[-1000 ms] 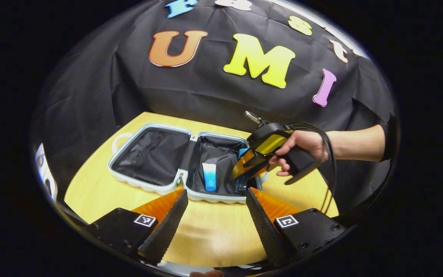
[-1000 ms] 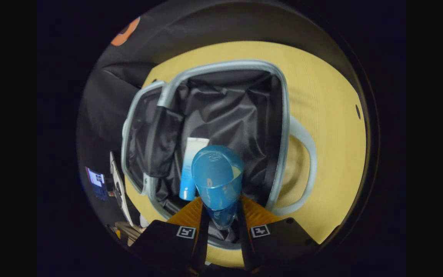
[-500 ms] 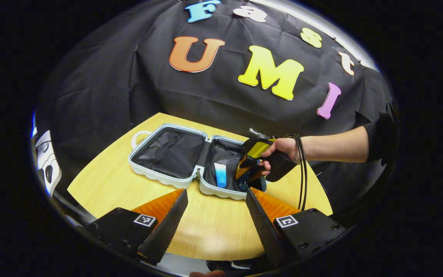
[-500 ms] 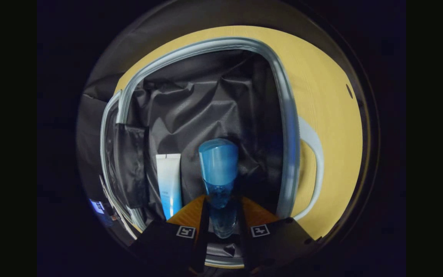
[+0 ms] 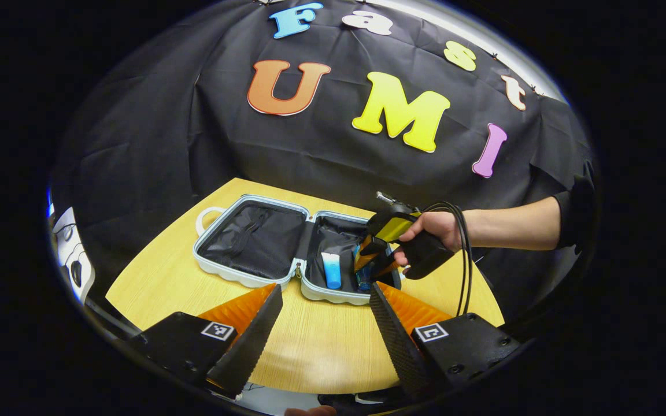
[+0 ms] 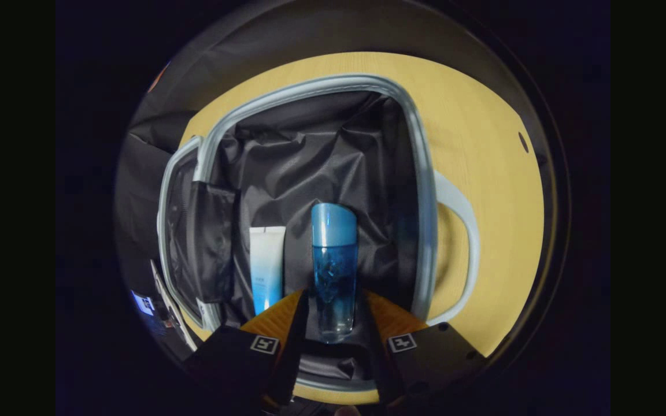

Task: First open the suitcase, pack the skin care products into it, and then close the suitcase.

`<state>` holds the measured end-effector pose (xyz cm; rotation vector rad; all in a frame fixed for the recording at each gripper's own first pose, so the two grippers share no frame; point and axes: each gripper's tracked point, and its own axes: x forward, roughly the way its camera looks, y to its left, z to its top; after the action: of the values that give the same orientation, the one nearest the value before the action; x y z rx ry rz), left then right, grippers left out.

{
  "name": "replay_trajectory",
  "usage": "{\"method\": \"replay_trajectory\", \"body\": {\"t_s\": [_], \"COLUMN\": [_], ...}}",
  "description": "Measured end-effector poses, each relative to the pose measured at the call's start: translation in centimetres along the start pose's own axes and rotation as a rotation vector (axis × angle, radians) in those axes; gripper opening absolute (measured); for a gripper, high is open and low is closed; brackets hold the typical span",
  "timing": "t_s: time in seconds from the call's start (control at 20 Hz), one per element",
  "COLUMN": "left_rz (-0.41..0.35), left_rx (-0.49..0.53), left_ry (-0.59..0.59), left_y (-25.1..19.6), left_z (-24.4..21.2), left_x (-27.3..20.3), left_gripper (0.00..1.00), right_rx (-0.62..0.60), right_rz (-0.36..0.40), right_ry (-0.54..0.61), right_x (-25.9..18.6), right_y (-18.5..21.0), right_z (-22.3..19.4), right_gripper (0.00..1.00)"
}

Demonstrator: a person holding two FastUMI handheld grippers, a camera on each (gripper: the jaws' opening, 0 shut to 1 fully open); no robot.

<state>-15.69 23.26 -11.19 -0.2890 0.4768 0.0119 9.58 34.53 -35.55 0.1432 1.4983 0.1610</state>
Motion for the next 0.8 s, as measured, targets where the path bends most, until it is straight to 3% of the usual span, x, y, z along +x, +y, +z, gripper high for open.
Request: {"method": "replay_trajectory", "body": {"t_s": [0.1, 0.2, 0.4, 0.5, 0.6, 0.8], "left_rz": [-0.024, -0.002, 0.03, 0.015, 0.051, 0.149], "left_rx": [0.03, 0.062, 0.069, 0.044, 0.017, 0.054], "left_ry": [-0.028, -0.046, -0.056, -0.069, -0.057, 0.02], "left_y": [0.4, 2.7, 8.6, 11.1, 14.7, 23.0], "left_z": [1.1, 2.3, 4.4, 5.4, 5.5, 5.7], "left_x": [0.5, 1.6, 4.9, 6.7, 9.2, 14.0], "left_gripper": [0.98, 0.97, 0.97, 1.0, 0.98, 0.97], "right_rx": [-0.064, -0.197, -0.428, -0.462, -0.469, -0.455], "right_rz": [0.043, 0.063, 0.07, 0.07, 0.068, 0.094], "right_ry": [-0.037, -0.101, -0.519, -0.661, -0.751, -0.794], "right_x": [-2.7, -6.2, -15.1, -19.0, -21.6, -23.3], "right_y": [-0.3, -1.8, -6.1, -8.6, -10.8, -14.2], "right_z": [-1.2, -2.4, -1.3, -2.9, -4.9, -8.4], "right_gripper": [0.56, 0.62, 0.66, 0.66, 0.66, 0.66]}}
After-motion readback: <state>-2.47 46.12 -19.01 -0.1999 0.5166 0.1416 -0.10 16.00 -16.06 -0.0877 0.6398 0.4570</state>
